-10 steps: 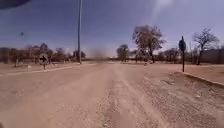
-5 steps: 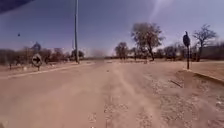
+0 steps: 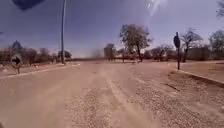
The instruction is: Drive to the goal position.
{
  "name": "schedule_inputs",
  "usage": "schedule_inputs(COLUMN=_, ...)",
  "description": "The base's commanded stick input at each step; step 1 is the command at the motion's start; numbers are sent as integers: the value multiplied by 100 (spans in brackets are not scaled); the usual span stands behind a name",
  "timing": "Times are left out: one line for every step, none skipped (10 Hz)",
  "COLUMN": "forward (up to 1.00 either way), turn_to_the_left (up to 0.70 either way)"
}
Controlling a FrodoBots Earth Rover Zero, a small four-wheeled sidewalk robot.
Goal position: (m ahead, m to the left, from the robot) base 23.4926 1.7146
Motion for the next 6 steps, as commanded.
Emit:
schedule_inputs(forward=100, turn_to_the_left=0)
schedule_inputs(forward=100, turn_to_the_left=0)
schedule_inputs(forward=100, turn_to_the_left=0)
schedule_inputs(forward=100, turn_to_the_left=0)
schedule_inputs(forward=100, turn_to_the_left=0)
schedule_inputs(forward=100, turn_to_the_left=0)
